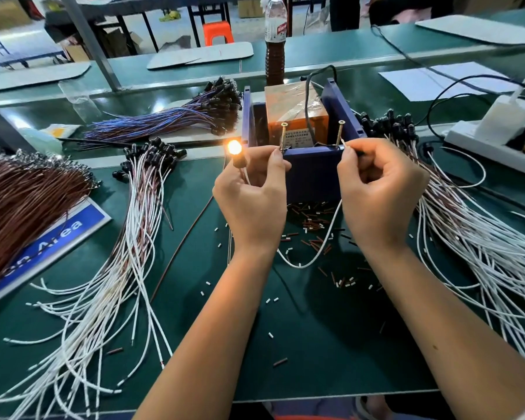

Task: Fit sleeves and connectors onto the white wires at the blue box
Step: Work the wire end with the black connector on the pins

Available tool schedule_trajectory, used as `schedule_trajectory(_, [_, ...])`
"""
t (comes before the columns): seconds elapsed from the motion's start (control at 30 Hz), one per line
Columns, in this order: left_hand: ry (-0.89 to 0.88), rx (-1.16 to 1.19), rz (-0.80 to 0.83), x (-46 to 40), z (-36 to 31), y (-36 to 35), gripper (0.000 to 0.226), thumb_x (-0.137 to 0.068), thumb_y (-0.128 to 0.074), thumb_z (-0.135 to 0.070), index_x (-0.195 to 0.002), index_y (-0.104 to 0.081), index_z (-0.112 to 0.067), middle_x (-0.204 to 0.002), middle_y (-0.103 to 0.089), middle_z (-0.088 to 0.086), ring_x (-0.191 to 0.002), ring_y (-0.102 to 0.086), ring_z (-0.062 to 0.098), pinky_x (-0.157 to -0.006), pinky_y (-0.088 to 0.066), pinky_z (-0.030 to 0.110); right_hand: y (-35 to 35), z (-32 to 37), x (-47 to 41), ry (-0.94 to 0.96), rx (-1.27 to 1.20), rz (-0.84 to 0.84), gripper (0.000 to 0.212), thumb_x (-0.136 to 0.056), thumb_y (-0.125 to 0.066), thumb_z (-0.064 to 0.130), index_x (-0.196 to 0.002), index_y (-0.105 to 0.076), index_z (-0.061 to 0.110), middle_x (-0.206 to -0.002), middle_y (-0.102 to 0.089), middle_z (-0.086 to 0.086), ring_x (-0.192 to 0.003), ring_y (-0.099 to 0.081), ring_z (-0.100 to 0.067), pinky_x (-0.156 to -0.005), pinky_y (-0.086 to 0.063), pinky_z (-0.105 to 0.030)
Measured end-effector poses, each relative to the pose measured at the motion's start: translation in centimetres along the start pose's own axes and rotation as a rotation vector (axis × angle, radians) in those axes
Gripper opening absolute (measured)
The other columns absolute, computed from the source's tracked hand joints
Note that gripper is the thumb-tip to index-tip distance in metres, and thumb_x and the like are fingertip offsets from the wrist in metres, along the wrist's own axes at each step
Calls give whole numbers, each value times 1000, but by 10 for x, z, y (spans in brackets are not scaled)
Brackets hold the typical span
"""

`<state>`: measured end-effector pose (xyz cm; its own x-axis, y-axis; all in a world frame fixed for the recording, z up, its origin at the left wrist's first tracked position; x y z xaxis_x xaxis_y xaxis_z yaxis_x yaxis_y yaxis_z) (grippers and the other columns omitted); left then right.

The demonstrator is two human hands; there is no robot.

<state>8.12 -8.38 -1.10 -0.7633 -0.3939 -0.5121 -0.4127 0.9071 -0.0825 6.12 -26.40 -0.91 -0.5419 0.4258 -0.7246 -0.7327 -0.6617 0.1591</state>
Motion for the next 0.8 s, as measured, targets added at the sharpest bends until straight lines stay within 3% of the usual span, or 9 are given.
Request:
schedule_trajectory(0.1, [4, -1, -5, 0, 0, 0, 15, -93, -69, -8, -81, -74, -15, -71, -74, -5, -67, -70, 17, -68, -52, 17, 0, -1, 0, -21, -22, 10, 12, -97, -66, 18, -91, -77, 16, -68, -67, 8, -58, -62, -9, -53, -51, -31])
schedule_trajectory(0.37, [0, -19, 6, 1, -1, 0, 12, -94, -69, -7, -84, -75, -7, -73, -74, -3, -70, -71, 12, -73, -52, 18, -1, 0, 0, -18, -32, 9, 13, -97, -66, 17, -91, -77, 16, -68, -67, 8, -58, -62, -8, -52, -51, -31])
schedule_trajectory(0.57, [61, 41, 18, 1, 0, 1, 12, -93, -70, -5, -83, -73, -12, -73, -75, 2, -72, -73, 20, -76, -57, 29, 0, 1, -1, -20, -40, 16, 13, -97, -66, 14, -89, -76, 13, -68, -66, 6, -58, -61, -9, -53, -50, -28])
schedule_trajectory(0.8, [-75, 12, 69, 16, -25, -6, 9, -94, -70, -8, -85, -73, -11, -73, -74, 2, -64, -68, 25, -62, -53, 31, 30, -8, -17, -101, -79, 22, 9, -96, -66, 14, -92, -74, 13, -71, -70, 1, -60, -66, -14, -59, -53, -29])
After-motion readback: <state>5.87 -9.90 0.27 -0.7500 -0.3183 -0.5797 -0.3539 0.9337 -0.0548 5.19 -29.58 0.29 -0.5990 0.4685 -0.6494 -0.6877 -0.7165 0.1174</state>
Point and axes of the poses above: each hand's wrist, its own x-axis away from the middle knuckle, its own y-axis out of the back of the hand, z = x × y, the point moved 5 cm from there along -x, towards the middle knuckle
